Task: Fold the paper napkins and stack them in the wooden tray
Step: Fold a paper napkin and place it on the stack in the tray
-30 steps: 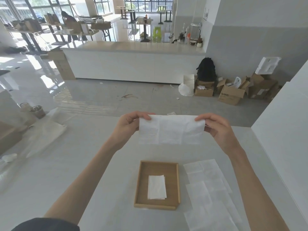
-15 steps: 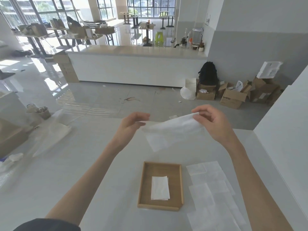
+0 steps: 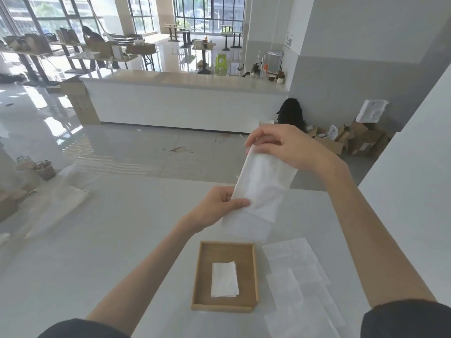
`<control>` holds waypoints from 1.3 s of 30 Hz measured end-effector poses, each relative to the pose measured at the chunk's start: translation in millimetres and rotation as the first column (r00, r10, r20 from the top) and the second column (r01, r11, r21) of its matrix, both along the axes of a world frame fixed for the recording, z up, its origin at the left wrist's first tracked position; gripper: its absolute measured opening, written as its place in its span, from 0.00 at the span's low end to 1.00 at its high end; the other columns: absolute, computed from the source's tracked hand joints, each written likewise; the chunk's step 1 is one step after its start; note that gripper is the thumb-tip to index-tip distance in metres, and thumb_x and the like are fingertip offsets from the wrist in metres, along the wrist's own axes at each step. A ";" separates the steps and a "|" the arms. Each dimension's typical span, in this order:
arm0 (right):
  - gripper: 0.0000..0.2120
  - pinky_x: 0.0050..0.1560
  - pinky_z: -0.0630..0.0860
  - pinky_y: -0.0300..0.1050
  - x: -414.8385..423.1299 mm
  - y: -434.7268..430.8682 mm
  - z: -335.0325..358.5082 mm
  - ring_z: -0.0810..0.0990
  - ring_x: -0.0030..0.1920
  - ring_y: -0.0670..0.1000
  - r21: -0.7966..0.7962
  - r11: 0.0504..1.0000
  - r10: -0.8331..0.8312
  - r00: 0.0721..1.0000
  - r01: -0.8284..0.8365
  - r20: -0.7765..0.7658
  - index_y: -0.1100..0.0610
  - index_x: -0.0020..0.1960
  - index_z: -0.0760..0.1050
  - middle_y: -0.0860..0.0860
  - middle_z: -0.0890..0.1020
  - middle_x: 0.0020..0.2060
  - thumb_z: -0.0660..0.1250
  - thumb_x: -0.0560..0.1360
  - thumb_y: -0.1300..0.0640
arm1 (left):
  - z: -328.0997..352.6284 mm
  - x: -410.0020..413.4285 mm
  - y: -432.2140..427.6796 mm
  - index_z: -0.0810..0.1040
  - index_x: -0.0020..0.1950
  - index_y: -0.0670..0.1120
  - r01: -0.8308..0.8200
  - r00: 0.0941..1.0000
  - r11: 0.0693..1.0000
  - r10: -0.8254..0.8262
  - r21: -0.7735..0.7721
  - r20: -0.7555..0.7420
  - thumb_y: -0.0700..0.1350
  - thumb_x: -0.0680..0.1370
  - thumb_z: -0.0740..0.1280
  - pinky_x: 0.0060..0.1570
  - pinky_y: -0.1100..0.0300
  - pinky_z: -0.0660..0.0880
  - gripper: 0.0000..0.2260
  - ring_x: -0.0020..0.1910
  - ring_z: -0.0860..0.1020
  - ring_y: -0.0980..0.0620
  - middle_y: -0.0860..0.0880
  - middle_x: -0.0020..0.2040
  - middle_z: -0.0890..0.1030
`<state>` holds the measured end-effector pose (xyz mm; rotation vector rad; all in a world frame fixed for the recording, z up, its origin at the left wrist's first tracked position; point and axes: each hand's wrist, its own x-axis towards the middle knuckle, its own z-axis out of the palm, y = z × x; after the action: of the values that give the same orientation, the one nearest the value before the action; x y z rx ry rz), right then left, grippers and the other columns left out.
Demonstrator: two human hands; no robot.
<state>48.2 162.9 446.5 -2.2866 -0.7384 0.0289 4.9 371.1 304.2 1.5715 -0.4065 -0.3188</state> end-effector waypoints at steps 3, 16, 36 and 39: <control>0.23 0.64 0.77 0.43 -3.1 -7.7 -32.4 0.83 0.60 0.43 0.379 0.911 -0.112 0.980 0.166 -0.162 0.51 0.70 0.76 0.46 0.86 0.57 0.65 0.79 0.40 | -5.4 -10.9 4.5 0.86 0.51 0.51 -0.087 0.996 0.992 0.086 -0.092 -0.018 0.49 0.79 0.71 0.43 0.62 0.80 0.05 0.48 0.86 0.52 0.51 0.49 0.88; 0.09 0.47 0.82 0.40 -36.6 33.0 -152.4 0.87 0.53 0.56 0.636 0.661 -0.029 0.861 0.398 -0.508 0.57 0.58 0.82 0.54 0.89 0.51 0.70 0.80 0.56 | -30.4 -36.2 37.5 0.84 0.58 0.57 -0.230 0.971 0.968 0.220 -0.101 -0.096 0.46 0.77 0.72 0.47 0.55 0.82 0.11 0.55 0.85 0.47 0.48 0.55 0.87; 0.18 0.45 0.81 0.38 -25.6 19.0 -143.0 0.85 0.44 0.46 0.687 0.642 -0.191 0.938 0.342 -0.288 0.47 0.66 0.75 0.51 0.88 0.45 0.71 0.79 0.60 | -0.9 1.9 19.9 0.80 0.59 0.47 -0.373 0.927 0.921 0.375 -0.108 -0.003 0.44 0.84 0.64 0.43 0.58 0.82 0.07 0.42 0.85 0.55 0.53 0.41 0.87; 0.16 0.43 0.77 0.32 -26.6 13.1 -139.8 0.83 0.42 0.42 0.682 0.653 -0.259 0.943 0.330 -0.208 0.47 0.64 0.78 0.50 0.87 0.42 0.71 0.79 0.61 | 2.2 3.9 15.2 0.74 0.65 0.53 -0.398 0.914 0.910 0.405 -0.118 0.038 0.42 0.82 0.66 0.41 0.59 0.81 0.12 0.40 0.85 0.53 0.50 0.40 0.87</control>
<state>21.5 176.0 306.7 -1.5993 -0.2331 -0.2636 8.8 386.3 306.5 1.5193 -0.1357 0.0701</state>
